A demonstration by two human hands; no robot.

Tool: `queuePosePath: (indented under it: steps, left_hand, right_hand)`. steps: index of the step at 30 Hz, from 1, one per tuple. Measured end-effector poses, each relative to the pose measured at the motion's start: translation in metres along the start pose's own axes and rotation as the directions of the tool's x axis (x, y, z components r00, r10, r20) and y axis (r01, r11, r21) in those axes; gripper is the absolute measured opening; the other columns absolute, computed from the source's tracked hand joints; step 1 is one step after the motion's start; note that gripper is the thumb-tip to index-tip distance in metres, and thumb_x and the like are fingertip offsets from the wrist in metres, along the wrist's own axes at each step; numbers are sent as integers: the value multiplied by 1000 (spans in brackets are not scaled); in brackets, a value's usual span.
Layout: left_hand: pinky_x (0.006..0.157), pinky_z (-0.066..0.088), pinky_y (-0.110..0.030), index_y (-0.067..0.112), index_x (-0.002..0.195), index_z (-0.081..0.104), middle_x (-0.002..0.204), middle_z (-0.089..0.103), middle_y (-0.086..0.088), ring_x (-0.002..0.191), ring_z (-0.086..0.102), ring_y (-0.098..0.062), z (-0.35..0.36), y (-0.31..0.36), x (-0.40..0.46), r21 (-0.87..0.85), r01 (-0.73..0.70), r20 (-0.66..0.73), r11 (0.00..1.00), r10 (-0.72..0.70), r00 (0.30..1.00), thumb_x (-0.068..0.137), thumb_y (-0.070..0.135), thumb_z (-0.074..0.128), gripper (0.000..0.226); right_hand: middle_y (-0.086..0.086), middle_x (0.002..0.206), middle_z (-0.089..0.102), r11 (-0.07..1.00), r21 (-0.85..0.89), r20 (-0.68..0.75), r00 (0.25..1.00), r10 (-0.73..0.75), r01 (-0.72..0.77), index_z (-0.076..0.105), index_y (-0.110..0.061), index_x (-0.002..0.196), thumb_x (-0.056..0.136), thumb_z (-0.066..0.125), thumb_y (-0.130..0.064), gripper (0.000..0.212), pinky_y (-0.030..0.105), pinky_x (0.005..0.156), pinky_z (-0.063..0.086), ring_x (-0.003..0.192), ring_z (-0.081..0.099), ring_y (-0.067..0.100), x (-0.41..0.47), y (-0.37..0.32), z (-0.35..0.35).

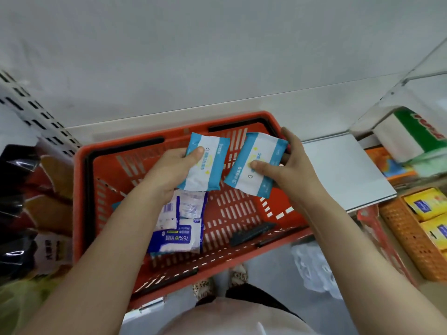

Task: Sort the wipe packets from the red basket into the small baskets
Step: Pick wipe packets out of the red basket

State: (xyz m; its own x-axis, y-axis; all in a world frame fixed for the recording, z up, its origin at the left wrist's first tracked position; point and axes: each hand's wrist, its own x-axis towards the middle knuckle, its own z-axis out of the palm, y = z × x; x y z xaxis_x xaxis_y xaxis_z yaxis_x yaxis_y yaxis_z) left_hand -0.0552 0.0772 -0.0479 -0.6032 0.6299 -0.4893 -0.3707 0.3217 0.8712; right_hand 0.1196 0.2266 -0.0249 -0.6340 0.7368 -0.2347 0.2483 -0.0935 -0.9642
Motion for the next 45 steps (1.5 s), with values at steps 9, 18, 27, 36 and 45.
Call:
queuePosePath:
  steps: [9, 18, 27, 36, 45]
  left_hand:
    - [79, 59, -31, 17, 118, 61, 109, 73, -4, 95, 72, -20, 61, -1, -49, -60, -136, 156, 989, 144, 977, 90, 0, 61, 32]
    - [71, 57, -25, 7, 115, 58, 103, 73, -8, 84, 72, -17, 247, -32, -128, 91, -260, 368, 961, 210, 906, 86, -1, 68, 32]
    - [64, 58, -26, 3, 108, 60, 96, 73, -8, 73, 71, -15, 472, -138, -226, 174, -193, 488, 966, 86, 869, 84, -1, 70, 26]
    - [74, 57, -41, 20, 94, 67, 97, 74, -6, 88, 71, -27, 629, -173, -246, 250, -316, 497, 915, 159, 853, 85, 32, 72, 16]
    - [50, 55, -23, 6, 115, 57, 103, 71, -11, 69, 71, -12, 821, -172, -183, 244, -193, 451, 950, 65, 890, 80, 0, 75, 40]
  right_hand:
    - [12, 97, 70, 998, 10, -308, 950, -49, 55, 51, -17, 87, 69, 88, -12, 42, 39, 71, 60, 82, 74, 21, -49, -2, -65]
    - [8, 114, 65, 987, 89, -498, 864, -74, 136, 62, -33, 114, 74, 80, -6, 51, 44, 63, 61, 90, 72, 27, -175, 35, -249]
    - [-3, 77, 51, 998, 37, -727, 684, 60, -48, 48, -21, 78, 70, 85, -12, 40, 25, 54, 42, 62, 50, 11, -318, 131, -450]
    - [-1, 84, 57, 984, 155, -784, 595, 178, -91, 53, -16, 92, 76, 82, -11, 34, 33, 64, 50, 68, 59, 16, -359, 187, -577]
    - [-6, 71, 50, 972, 132, -765, 603, 226, -197, 48, -20, 73, 74, 82, -13, 35, 30, 61, 42, 67, 54, 15, -290, 210, -761]
